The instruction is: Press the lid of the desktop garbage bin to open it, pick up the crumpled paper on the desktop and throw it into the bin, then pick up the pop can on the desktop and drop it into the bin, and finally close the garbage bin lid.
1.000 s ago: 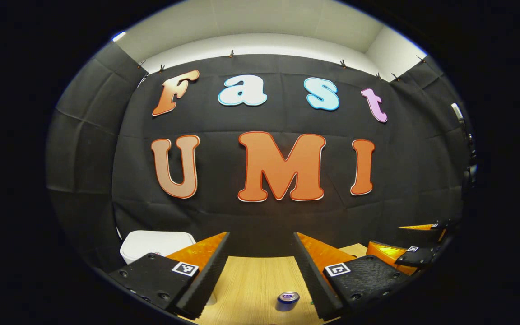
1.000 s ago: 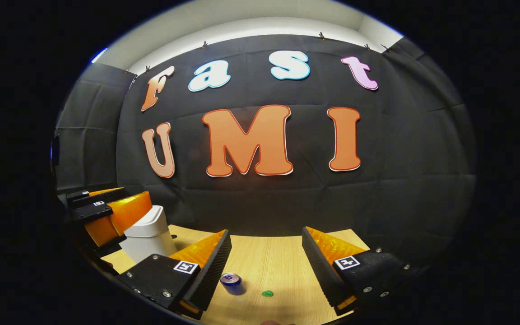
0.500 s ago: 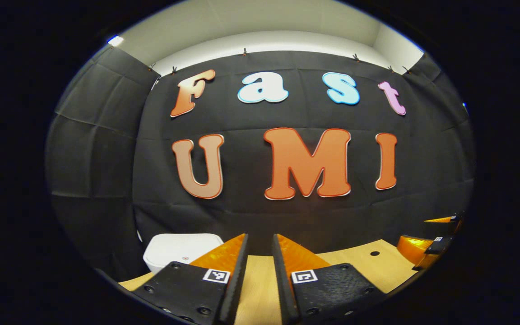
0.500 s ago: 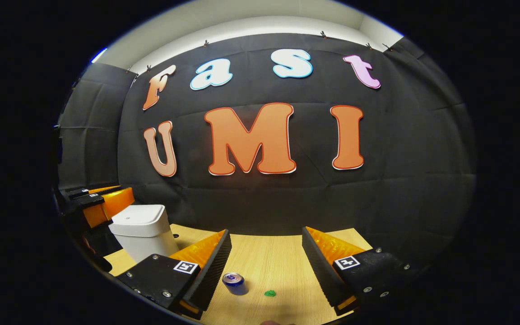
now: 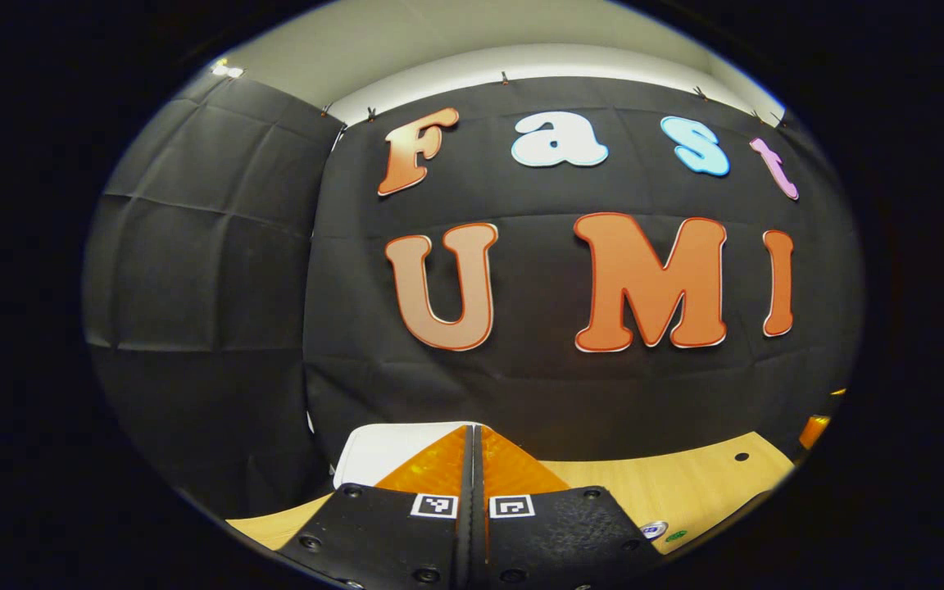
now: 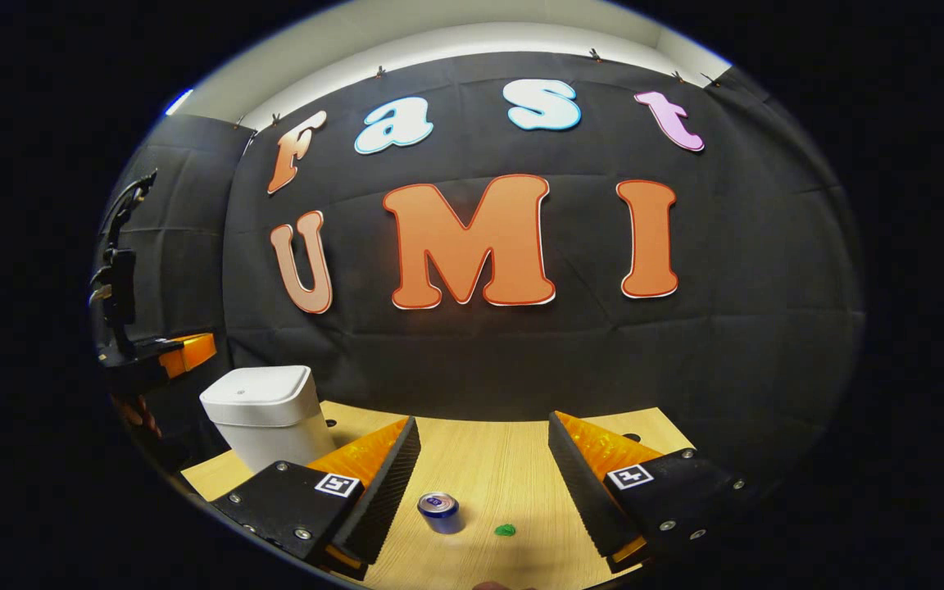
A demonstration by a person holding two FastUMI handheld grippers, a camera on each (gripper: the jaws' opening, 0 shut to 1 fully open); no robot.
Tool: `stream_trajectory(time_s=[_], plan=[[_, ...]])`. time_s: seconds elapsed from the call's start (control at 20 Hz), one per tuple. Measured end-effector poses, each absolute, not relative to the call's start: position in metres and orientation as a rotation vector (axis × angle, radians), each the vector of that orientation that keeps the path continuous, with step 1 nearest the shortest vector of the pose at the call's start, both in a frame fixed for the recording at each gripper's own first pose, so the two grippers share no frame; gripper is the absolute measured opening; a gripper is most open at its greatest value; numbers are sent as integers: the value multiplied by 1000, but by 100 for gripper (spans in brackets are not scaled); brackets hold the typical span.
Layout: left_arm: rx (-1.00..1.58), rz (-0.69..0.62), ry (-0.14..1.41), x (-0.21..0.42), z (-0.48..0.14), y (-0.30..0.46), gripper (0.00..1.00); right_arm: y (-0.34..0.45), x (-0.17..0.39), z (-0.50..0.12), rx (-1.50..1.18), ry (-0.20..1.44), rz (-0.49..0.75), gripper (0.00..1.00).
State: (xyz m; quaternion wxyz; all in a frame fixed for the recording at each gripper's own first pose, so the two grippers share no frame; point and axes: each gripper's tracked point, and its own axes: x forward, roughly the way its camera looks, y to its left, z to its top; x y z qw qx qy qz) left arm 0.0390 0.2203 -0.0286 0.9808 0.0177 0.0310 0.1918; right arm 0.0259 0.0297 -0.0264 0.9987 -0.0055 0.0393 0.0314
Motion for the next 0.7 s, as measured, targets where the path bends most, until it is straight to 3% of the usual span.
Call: stream_trajectory(time_s=[0.4, 0.7], plan=[[-82, 365, 246, 69, -107, 273, 0, 37, 38, -39, -12, 108, 65, 94], [-80, 321, 339, 88, -131, 271, 0, 38, 46, -48, -11, 132, 62, 94]])
